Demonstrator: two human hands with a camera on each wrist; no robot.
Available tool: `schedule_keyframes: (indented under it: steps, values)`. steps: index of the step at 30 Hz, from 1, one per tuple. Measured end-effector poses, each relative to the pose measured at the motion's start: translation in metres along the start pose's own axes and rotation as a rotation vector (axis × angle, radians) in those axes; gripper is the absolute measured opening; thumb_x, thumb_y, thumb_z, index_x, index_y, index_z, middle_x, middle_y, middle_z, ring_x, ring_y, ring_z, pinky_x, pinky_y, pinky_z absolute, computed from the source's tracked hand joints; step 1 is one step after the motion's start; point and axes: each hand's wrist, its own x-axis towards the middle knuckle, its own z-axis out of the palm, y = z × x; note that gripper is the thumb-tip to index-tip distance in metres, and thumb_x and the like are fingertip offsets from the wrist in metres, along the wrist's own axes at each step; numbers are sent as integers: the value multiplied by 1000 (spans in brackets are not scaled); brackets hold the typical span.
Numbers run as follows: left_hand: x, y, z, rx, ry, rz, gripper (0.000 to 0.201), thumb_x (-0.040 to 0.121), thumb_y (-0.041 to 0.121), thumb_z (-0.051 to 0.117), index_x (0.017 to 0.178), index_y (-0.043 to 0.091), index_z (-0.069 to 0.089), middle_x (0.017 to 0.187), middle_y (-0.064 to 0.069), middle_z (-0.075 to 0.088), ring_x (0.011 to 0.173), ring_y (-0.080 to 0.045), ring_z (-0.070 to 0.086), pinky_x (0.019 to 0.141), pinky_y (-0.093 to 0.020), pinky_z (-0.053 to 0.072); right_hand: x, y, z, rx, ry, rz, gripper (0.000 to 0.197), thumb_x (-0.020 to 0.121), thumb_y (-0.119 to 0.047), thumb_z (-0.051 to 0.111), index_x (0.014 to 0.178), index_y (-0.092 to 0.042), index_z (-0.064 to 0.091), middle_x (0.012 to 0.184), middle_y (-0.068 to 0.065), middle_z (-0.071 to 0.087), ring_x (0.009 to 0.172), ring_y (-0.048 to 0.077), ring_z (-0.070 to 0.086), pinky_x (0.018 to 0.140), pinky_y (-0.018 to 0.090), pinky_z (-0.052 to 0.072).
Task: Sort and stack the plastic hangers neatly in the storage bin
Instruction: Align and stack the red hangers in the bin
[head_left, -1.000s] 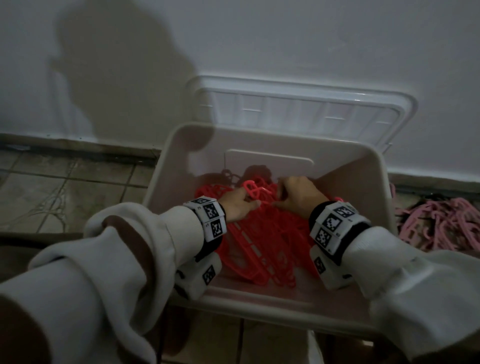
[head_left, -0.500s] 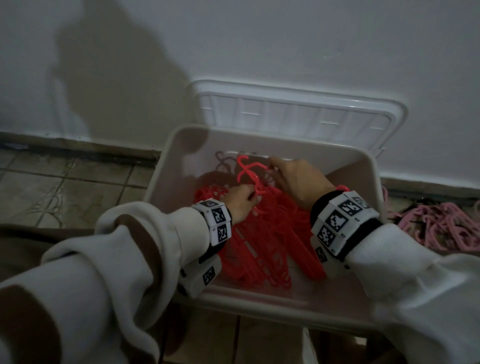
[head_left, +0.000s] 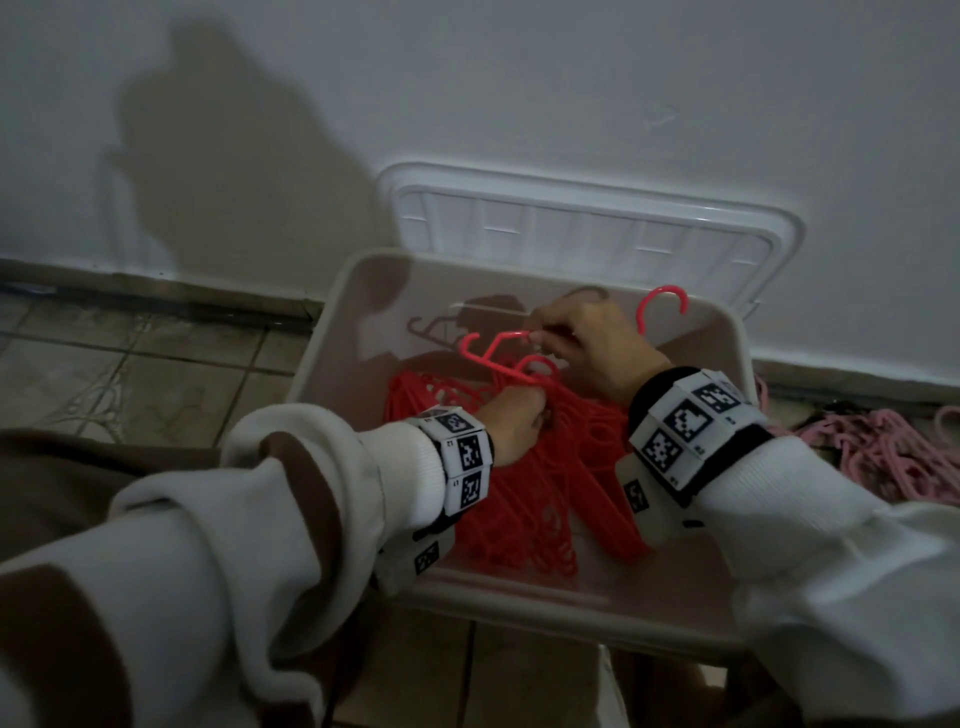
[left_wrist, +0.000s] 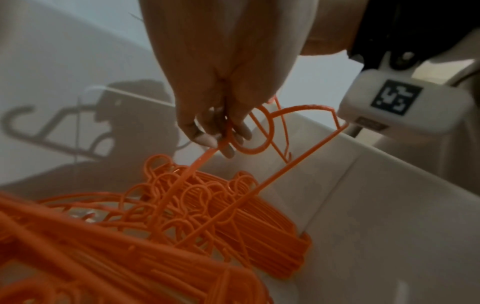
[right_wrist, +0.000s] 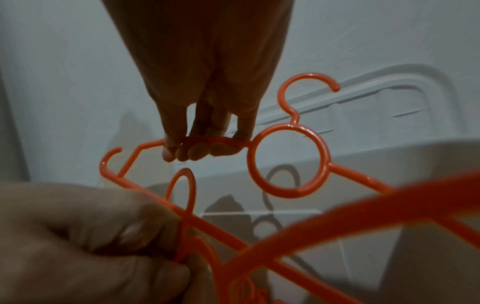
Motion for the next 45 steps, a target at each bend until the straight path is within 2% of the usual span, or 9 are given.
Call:
schedule_keyframes:
  steps: [4,9,17,24,28,32,35,41,45]
  values:
    - [1,-5,2,11,-48,27,23,94,1,40,108,-4,57,111,-16,59,104,-28,54,73,-18,29,0,-7,5,-67,-31,46,20,89,-16,59,103,-7,70,101,12,70,97,26,62,76,16,34]
    - [-2,-1,3,21,-148,52,23,93,1,41,106,-5,59,105,-22,62,96,-33,58,79,-36,42,0,-7,16,-130,-75,140,19,86,-20,63,101,-11,70,103,9,70,99,25,64,86,28,44]
    - [-6,-14,-4,-58,-49,14,21,96,11,45,106,-1,59,108,-16,62,103,-28,57,80,-23,35,3,27,-3,-41,155,467,14,94,-12,39,106,-10,47,88,26,66,80,40,65,73,50,54]
    - [1,-49,0,-338,122,-250,19,94,9,50,94,5,68,97,-20,67,94,-33,62,86,-39,48,-6,34,-20,34,264,560,17,97,-8,35,111,-1,41,95,26,64,71,29,60,66,33,48]
    - [2,-65,0,-413,170,-481,19,95,9,45,93,0,61,97,-20,64,94,-31,61,87,-38,49,-5,35,-20,93,225,556,11,98,-15,34,102,-6,39,99,27,63,84,36,62,77,42,50]
    - [2,-66,-2,-616,102,-534,29,97,3,36,71,13,45,77,-6,52,54,-10,55,45,-15,43,-4,26,0,204,50,475,19,100,-21,33,99,-5,43,91,17,68,87,25,61,82,28,42]
    - [-1,-58,-6,-772,69,-518,31,98,0,32,71,11,42,72,-7,51,35,1,56,34,-8,38,0,23,19,151,-79,463,35,99,-25,38,110,4,54,100,21,67,98,34,62,91,37,44]
    - [-6,-51,-9,-919,-17,-491,31,101,6,28,73,15,39,45,11,62,42,5,58,58,-17,36,3,28,31,102,135,559,36,86,-19,64,110,5,54,102,18,65,99,30,62,71,20,38]
    - [-15,-44,-12,-892,-14,-431,29,101,8,29,77,18,41,60,11,65,47,7,60,62,-18,36,3,33,33,121,201,573,39,81,-14,68,110,5,49,105,21,62,99,32,60,74,25,39]
